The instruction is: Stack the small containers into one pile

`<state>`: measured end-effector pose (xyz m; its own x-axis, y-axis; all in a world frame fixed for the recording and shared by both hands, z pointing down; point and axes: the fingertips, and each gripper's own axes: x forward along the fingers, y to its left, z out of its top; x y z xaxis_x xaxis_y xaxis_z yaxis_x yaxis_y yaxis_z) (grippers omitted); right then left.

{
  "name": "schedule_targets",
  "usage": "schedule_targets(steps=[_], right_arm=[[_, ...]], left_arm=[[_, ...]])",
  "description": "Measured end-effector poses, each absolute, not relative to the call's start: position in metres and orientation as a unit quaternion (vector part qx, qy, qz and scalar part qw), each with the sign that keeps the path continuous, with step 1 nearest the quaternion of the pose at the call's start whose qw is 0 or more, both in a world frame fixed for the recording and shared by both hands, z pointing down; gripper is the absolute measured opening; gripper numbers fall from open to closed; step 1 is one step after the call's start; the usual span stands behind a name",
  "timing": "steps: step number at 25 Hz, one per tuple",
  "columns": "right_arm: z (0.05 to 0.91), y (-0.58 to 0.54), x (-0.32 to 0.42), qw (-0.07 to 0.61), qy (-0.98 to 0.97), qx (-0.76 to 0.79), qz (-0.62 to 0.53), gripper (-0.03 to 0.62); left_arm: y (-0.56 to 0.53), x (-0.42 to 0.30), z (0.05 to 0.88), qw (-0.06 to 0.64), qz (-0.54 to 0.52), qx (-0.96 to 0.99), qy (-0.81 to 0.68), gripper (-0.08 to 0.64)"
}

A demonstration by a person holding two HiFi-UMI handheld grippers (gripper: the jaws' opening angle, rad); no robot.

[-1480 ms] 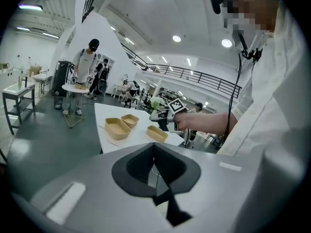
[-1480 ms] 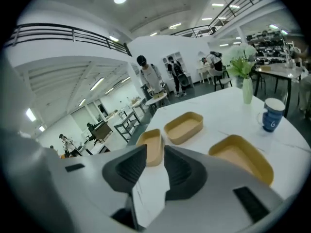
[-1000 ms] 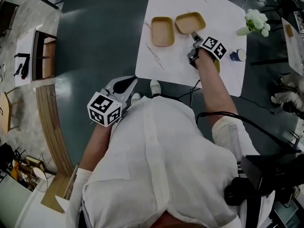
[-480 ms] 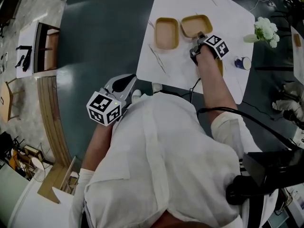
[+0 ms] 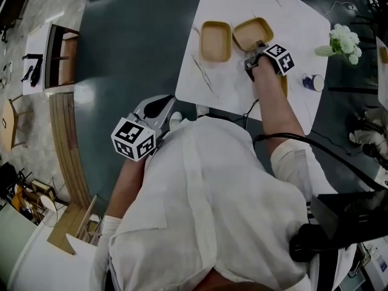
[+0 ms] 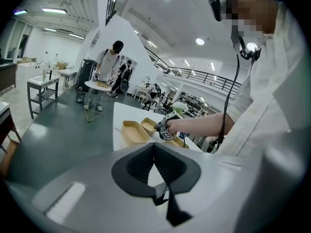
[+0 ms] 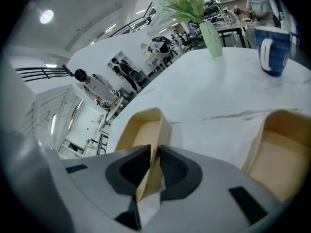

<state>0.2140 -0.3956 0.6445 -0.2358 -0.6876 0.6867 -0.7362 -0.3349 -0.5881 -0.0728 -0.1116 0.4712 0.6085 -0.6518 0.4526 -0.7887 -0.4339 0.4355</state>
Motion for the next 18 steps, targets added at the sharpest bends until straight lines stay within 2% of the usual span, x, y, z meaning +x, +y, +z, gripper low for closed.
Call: schedule_targets(steps=[5, 18], right_arm=[[0.645, -0.397, 0.215, 0.042, -0.584, 0.622, 0.521, 0.023], [0.590, -0.394, 0.220, 0.053, -0.649, 0.614, 0.446, 0.015]], left_arm=[[-0.109, -0.077, 0.471, 0.315, 0.109, 0.839, -0.431, 0.008], [-0.101, -0.091, 0.462, 0.294, 0.114, 0.854, -0.415, 0.008]])
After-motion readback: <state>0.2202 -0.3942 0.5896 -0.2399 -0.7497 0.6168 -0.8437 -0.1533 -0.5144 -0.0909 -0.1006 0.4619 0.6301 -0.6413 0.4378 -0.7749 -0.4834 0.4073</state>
